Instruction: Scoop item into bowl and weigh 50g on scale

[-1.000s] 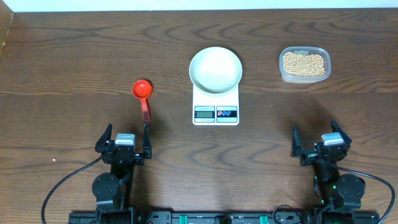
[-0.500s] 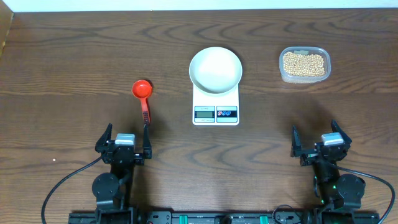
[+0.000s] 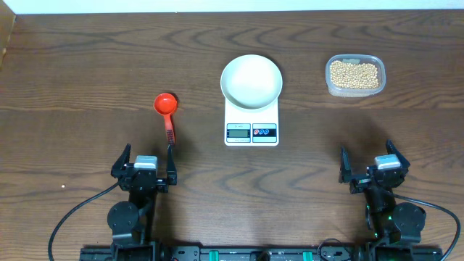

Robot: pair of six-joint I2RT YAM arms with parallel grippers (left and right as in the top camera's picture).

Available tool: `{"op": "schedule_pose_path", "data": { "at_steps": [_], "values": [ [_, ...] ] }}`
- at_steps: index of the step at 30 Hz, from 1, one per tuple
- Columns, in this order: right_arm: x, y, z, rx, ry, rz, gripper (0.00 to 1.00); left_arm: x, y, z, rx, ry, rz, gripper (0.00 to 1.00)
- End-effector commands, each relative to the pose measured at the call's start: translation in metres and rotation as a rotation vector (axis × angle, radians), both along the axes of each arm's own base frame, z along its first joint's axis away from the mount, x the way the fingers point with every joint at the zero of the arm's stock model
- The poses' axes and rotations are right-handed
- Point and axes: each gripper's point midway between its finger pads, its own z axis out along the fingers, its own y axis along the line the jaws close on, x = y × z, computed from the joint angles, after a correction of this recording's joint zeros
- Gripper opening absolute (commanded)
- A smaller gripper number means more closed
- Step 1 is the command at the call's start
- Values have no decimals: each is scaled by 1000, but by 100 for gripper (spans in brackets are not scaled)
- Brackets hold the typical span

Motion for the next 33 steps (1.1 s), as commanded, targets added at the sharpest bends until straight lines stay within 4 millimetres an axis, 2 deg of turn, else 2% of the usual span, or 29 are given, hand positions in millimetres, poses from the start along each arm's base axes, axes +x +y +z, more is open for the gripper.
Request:
{"op": "schedule_pose_path", "data": {
  "at_steps": [1,7,25,33],
  "values": [
    [0,1,-1,4,3,0,99,-1,-2,-18,-12,62,-13,93],
    [0,1,-1,4,3,0,99,0,-2,-29,-16,108,-13,93],
    [0,1,-1,4,3,0,99,-4,-2,-85,-30,361,-9,93],
    [0,1,-1,4,3,0,99,-6,-1,-97,-34,414,-6,93]
  ]
}}
